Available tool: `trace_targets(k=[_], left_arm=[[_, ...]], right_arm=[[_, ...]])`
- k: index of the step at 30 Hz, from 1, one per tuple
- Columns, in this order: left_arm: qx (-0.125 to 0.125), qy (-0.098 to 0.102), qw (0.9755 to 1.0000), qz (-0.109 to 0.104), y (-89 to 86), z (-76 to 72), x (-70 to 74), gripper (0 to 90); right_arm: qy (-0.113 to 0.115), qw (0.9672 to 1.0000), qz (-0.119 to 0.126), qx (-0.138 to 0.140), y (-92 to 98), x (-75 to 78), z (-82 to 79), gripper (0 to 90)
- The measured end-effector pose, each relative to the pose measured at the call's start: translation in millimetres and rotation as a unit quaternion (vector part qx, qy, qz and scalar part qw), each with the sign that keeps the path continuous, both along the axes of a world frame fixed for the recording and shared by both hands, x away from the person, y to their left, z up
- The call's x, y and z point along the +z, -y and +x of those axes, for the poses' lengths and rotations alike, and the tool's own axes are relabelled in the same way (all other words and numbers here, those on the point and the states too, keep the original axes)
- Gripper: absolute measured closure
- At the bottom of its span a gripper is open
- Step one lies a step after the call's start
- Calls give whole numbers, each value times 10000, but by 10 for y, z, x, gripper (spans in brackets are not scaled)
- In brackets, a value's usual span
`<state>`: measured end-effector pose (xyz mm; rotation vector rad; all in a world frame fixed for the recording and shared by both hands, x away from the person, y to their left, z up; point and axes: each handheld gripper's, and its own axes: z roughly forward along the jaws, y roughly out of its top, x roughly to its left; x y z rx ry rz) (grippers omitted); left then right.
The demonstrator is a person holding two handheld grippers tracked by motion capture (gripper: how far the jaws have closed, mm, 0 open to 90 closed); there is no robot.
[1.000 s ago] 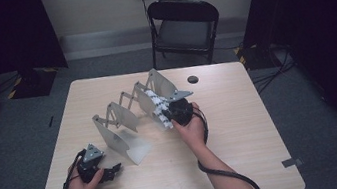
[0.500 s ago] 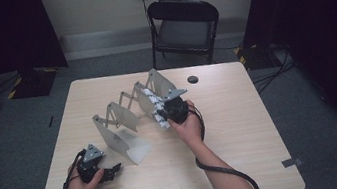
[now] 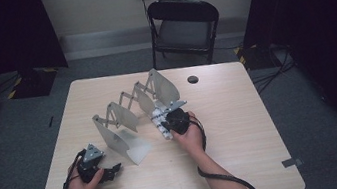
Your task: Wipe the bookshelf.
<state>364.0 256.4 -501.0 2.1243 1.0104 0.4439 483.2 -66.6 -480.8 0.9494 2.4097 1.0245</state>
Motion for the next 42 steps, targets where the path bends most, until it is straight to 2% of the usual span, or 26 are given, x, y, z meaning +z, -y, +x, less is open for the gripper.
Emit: trace_targets(k=[4,8,13,15,17,23,24,33,35,38,42], left_arm=[[1,1,10000,-2,0,0,0,145],[8,11,10000,-3,1,0,-2,144],[8,11,10000,-4,2,-1,-2,145],[6,12,10000,-3,1,-1,-1,145],[7,10,10000,-3,1,0,-1,145],[0,0,10000,0,0,0,0,145],[6,9,10000,-2,1,0,-1,145],[6,10,10000,-4,1,0,-1,145],[7,11,10000,-4,1,0,-2,145],[7,10,10000,-5,1,0,-2,145],[8,10,10000,-5,1,0,-2,145]], right_arm=[[133,9998,81,-160,43,141,4,780],[380,9986,215,-297,77,386,30,781],[817,9951,447,-319,49,697,71,780],[908,9946,404,-304,1,780,102,780],[972,9941,340,-341,-35,800,130,780],[695,9967,187,-374,-120,612,217,780],[649,9972,86,-359,-138,560,224,780],[288,9988,-129,-374,-144,244,227,767],[242,9989,-120,-381,-135,175,209,717],[177,9986,-83,-491,-109,110,174,568],[182,9983,63,-554,-23,127,79,504]])
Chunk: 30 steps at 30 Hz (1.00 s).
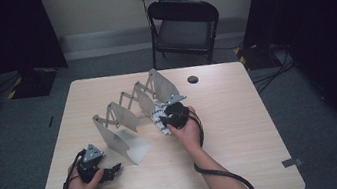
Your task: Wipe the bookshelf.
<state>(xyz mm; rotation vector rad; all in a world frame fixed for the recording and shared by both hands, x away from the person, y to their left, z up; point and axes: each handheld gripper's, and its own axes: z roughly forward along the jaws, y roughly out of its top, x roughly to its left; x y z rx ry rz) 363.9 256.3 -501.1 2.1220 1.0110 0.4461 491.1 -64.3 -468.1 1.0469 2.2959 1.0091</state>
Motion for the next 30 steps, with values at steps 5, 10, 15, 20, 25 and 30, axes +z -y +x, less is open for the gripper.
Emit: trace_targets(k=[5,10,15,20,25,30], left_arm=[[-2,0,10000,2,0,0,0,145],[2,3,10000,-3,1,-3,0,146],[-3,-3,10000,-1,0,-2,0,146],[-1,3,10000,-2,1,-2,0,146],[3,3,10000,-4,2,-3,0,146],[5,9,10000,5,1,-4,1,146]], right_arm=[[-26,9999,-138,22,88,-67,-154,488],[-130,9999,-43,9,134,-215,-158,751],[-272,9994,97,-178,148,-131,-139,819],[51,9993,332,-170,180,137,-176,822],[523,9967,578,-223,210,489,-206,822],[838,9938,679,-258,157,717,-149,821]])
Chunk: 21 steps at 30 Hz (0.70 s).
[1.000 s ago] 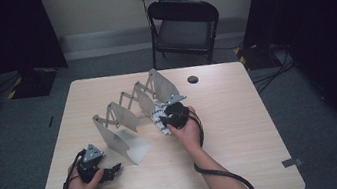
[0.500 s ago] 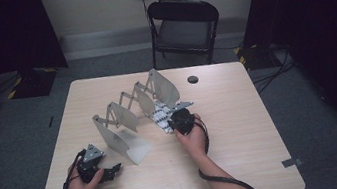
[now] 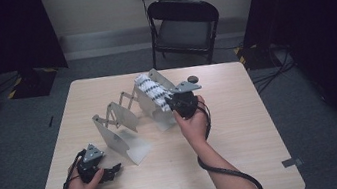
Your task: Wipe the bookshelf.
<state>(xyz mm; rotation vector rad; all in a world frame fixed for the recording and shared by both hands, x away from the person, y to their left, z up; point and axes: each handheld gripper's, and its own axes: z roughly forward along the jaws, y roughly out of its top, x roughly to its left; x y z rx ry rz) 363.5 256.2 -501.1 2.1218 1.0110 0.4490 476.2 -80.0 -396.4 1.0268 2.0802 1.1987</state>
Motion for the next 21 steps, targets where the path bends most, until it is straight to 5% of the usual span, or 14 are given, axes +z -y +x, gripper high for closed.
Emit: trace_targets(k=[10,21], left_arm=[[-6,-7,10000,-6,0,1,0,146],[-5,-7,10000,-9,0,1,-1,146]], right_arm=[[-451,9975,-529,151,-233,-380,162,820],[-1104,9904,-812,200,-147,-859,111,818]])
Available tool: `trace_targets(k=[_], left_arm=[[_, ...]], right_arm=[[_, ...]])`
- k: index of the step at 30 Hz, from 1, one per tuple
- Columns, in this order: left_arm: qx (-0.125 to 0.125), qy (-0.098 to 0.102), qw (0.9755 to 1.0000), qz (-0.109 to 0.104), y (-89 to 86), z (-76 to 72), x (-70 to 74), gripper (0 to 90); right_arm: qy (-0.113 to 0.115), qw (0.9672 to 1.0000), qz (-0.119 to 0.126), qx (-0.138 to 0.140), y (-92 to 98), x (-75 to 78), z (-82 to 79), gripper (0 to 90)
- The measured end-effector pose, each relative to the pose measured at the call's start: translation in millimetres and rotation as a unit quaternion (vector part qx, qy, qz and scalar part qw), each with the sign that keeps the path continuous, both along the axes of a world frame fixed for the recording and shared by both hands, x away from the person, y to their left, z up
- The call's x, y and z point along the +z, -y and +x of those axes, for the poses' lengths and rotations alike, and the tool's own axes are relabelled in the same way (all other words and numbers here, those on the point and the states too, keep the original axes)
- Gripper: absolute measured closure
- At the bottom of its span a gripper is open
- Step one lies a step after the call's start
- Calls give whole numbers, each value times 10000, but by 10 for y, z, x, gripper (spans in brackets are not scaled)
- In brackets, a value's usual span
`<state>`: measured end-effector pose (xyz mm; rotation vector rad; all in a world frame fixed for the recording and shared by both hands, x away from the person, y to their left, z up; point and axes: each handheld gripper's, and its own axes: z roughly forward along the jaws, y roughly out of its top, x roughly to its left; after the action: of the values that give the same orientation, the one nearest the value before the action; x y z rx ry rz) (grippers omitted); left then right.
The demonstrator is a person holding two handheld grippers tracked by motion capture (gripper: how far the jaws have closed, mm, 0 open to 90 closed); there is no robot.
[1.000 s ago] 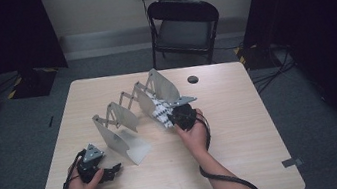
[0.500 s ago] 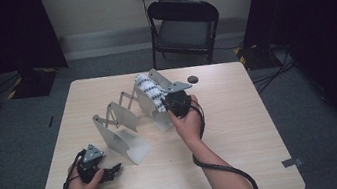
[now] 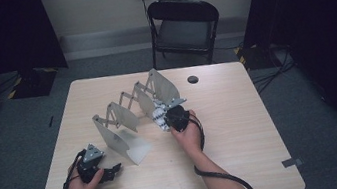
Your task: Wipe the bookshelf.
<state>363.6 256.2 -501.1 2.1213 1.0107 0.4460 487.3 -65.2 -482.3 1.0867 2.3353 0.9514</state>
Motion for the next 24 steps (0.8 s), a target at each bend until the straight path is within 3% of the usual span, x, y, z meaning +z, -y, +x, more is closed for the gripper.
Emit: trace_targets(k=[6,14,18,24], left_arm=[[1,-2,10000,-2,0,1,0,146],[10,-8,10000,-15,2,0,-1,146],[8,-7,10000,-12,1,0,0,146],[0,-2,10000,-3,0,2,0,146]], right_arm=[[23,9999,116,-75,39,79,-37,819],[608,9970,414,-228,132,572,-63,819],[936,9933,602,-301,116,832,-34,819],[1280,9884,730,-378,23,1000,31,819]])
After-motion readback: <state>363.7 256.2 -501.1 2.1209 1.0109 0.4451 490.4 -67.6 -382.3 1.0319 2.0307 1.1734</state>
